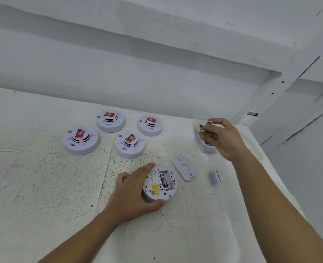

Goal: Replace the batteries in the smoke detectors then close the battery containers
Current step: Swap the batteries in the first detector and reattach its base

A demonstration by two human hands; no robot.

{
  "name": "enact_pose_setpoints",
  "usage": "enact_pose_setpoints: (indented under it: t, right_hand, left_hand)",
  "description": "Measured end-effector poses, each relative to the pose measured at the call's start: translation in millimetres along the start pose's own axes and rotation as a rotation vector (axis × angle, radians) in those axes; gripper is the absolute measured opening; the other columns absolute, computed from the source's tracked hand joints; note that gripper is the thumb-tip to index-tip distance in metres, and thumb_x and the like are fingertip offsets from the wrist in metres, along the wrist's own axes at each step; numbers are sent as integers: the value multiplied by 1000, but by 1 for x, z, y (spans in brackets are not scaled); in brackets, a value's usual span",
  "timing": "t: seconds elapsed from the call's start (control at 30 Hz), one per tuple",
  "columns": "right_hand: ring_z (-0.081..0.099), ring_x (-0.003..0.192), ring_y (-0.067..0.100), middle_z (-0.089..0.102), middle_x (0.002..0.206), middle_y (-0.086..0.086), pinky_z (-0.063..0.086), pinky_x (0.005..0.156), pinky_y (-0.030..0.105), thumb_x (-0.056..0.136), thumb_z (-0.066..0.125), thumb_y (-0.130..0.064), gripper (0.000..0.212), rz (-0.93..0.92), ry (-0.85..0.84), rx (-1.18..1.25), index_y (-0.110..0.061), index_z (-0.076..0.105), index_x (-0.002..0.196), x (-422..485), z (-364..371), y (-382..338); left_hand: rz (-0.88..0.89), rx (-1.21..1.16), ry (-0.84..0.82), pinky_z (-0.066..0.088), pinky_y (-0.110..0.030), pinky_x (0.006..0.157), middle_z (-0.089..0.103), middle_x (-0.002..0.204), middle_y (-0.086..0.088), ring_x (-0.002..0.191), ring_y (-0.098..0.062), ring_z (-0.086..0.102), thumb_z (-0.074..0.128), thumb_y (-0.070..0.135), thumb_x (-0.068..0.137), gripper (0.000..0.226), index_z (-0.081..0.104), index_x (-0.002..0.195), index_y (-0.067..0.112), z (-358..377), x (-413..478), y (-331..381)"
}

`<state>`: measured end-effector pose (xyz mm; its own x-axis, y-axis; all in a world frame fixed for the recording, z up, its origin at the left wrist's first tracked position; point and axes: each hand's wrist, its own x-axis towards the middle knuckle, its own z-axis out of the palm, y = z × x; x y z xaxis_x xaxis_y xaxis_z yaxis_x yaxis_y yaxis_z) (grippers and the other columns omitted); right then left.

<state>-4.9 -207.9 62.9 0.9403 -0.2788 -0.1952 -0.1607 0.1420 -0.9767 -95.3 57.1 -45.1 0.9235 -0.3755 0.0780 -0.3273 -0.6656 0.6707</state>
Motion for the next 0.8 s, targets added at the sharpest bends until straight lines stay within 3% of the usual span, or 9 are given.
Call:
enact_pose_setpoints:
  t: [0.13, 0.27, 0.43, 0.57, 0.8]
  right_hand:
    - [68, 67, 28, 66, 80, 18, 60, 66, 35, 86, 61, 5, 19, 90, -164, -62, -5, 56, 101, -41, 20, 16]
    - [69, 75, 22, 72, 84, 17, 57, 74, 40, 80, 70, -2, 23, 10, -218, -396, -7, 63, 101, -72, 35, 43]
    - [68, 77, 15, 71, 77, 5, 59, 74, 44, 76, 76, -11, 23, -84, -189, -554, -20, 67, 94, -88, 41, 72]
    - [65, 76, 2, 70, 77, -7, 55, 78, 30, 74, 77, -12, 22, -149, -177, -645, -26, 67, 88, -93, 40, 82]
    - [62, 81, -4, 68, 81, -14, 48, 73, 16, 76, 74, -10, 21, -216, -223, -726, -26, 64, 85, -94, 41, 84]
  left_hand:
    - [26, 31, -7, 18, -23, 99, 35, 134, 29, 108, 12, 32, 52, 75, 62, 97, 15, 145, 42, 3, 0, -2]
    - [42, 25, 19, 22, -27, 98, 38, 136, 26, 110, 6, 37, 53, 74, 62, 94, 22, 144, 40, 5, 1, -4]
    - [50, 37, 26, 25, -30, 97, 39, 135, 25, 110, 6, 39, 53, 75, 63, 94, 23, 144, 39, 7, 1, -5]
    - [59, 45, 32, 26, -32, 97, 39, 138, 23, 112, 5, 39, 51, 76, 63, 95, 22, 145, 38, 8, 1, -6]
    - [42, 16, 23, 25, -33, 99, 38, 140, 21, 112, 4, 37, 45, 90, 57, 103, 20, 144, 39, 8, 1, -4]
